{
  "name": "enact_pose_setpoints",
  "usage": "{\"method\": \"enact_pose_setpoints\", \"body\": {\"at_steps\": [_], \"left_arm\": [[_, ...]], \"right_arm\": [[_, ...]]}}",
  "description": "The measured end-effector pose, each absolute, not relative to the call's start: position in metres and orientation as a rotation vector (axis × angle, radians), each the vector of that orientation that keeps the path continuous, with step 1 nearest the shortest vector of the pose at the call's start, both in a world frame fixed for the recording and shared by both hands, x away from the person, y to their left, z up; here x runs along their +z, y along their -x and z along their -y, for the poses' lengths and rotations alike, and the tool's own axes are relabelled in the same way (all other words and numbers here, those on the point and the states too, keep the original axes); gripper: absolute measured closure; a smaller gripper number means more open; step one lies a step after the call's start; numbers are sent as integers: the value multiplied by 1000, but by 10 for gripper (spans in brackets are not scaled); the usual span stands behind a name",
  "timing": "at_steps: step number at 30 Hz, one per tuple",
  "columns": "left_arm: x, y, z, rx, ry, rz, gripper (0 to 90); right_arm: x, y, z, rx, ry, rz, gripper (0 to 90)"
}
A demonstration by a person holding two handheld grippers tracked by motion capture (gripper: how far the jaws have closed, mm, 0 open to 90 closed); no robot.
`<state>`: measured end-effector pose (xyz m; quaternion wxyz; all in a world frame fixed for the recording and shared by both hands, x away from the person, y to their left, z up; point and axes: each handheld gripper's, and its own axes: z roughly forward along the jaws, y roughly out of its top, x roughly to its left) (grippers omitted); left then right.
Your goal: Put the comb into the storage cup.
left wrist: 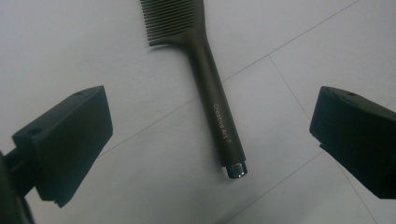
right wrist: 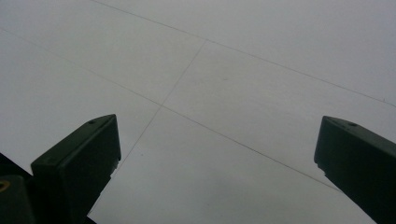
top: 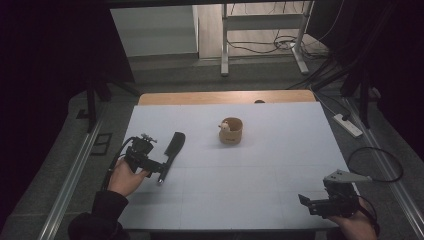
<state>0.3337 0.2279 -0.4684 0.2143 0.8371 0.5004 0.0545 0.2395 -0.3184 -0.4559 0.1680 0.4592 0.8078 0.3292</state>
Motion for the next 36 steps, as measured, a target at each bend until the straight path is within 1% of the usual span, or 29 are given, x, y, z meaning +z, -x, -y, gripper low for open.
{"method": "enact_pose_setpoints", "body": {"at_steps": [12,26,36], "left_arm": [[-469,-355,-216,133,-2391,-1362,0],[-475,-374,-203,116,-2420,-1361,0],[-482,-378,-201,118,-2423,-1367,0]], "right_arm": [[-456,-239,318,937,-1304,-2297,5],[-456,-240,319,938,-1305,-2297,5],[-456,-239,319,939,-1305,-2296,6]]}}
